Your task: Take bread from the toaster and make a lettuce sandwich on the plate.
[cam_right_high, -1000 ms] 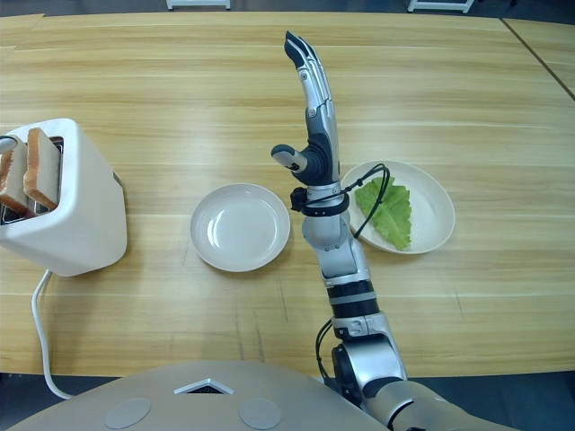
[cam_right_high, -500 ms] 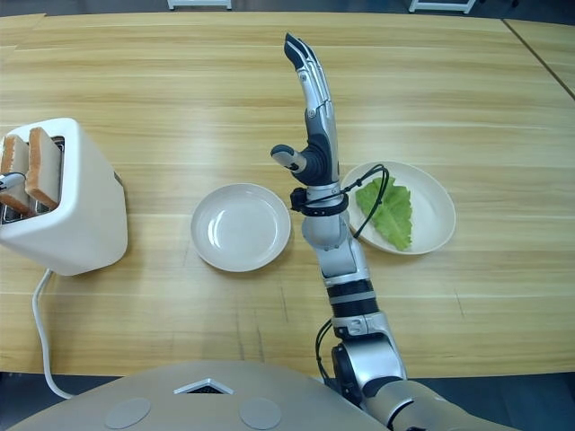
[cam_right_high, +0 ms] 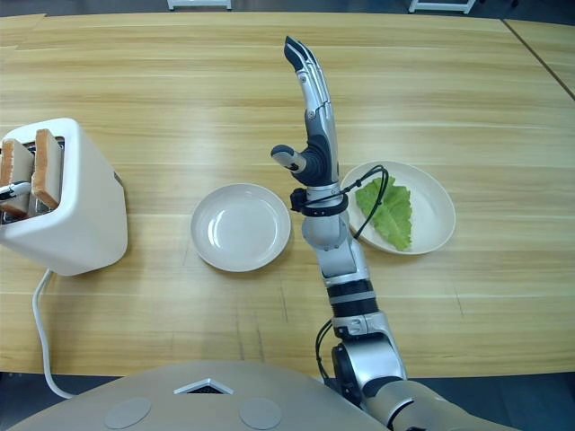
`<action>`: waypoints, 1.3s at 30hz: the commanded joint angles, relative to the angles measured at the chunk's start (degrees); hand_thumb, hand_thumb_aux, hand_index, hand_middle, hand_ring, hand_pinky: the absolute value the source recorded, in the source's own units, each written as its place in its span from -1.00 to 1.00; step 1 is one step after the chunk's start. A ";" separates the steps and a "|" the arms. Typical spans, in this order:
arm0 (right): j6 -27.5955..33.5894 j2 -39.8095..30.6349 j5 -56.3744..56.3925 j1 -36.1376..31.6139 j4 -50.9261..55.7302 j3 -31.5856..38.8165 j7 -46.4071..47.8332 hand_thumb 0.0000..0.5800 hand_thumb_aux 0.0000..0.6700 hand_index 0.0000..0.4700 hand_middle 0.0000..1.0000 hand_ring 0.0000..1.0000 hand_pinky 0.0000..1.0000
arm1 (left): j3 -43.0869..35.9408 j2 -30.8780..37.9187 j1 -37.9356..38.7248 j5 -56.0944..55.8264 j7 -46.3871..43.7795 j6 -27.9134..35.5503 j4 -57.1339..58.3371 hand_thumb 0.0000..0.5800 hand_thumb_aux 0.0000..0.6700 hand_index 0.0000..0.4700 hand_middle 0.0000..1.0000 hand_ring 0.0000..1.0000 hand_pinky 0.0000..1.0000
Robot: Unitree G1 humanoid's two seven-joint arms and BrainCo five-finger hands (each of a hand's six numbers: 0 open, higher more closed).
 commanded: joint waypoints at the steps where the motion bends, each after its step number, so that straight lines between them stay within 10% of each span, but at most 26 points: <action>1: -0.15 -0.25 0.21 -0.41 0.95 -0.15 -0.15 -1.00 -1.00 -1.00 -1.00 -1.00 -1.00 | -0.27 -0.42 -0.69 0.12 -0.09 0.10 -0.41 1.00 1.00 1.00 -1.00 -1.00 -1.00; 18: -0.78 -0.63 -1.64 -0.64 2.24 0.22 -1.37 -1.00 -1.00 -1.00 -1.00 -1.00 -1.00 | 0.20 -1.66 -2.80 -1.16 0.72 0.85 -1.57 1.00 1.00 1.00 -1.00 -1.00 -1.00; 20: -0.83 -0.68 -1.72 -0.72 2.42 0.23 -1.50 -1.00 -1.00 -1.00 -1.00 -1.00 -1.00 | 0.36 -1.51 -2.73 0.20 0.92 2.00 -2.07 0.59 0.10 0.10 -1.00 -1.00 -1.00; 21: -0.84 -0.69 -1.77 -0.74 2.50 0.22 -1.56 -1.00 -1.00 -1.00 -1.00 -1.00 -1.00 | 0.31 -1.40 -2.66 0.94 0.86 2.60 -2.29 -0.42 -0.69 -0.69 -1.00 -1.00 -1.00; 23: -0.83 -0.67 -1.88 -0.77 2.61 0.21 -1.66 -1.00 -1.00 -1.00 -1.00 -1.00 -1.00 | 0.11 -0.98 -2.23 2.68 0.55 3.77 -2.28 -1.00 -1.00 -1.00 -1.00 -1.00 -1.00; 37: -0.95 -0.44 -2.39 -1.20 3.51 0.59 -2.25 -1.00 -1.00 -1.00 -1.00 -1.00 -1.00 | -0.28 -0.43 -1.17 3.42 -1.66 3.78 -0.94 -1.00 -1.00 -1.00 -1.00 -1.00 -1.00; 38: -0.98 -0.45 -2.40 -1.21 3.54 0.60 -2.26 -1.00 -1.00 -1.00 -1.00 -1.00 -1.00 | -0.36 -0.40 -1.15 3.29 -1.83 3.65 -0.86 -0.38 -0.66 -0.66 -1.00 -1.00 -1.00; 39: -1.02 -0.46 -2.39 -1.23 3.57 0.63 -2.24 -1.00 -1.00 -1.00 -1.00 -1.00 -1.00 | -0.39 -0.38 -1.12 3.15 -1.99 3.47 -0.79 0.58 0.08 0.08 -1.00 -1.00 -1.00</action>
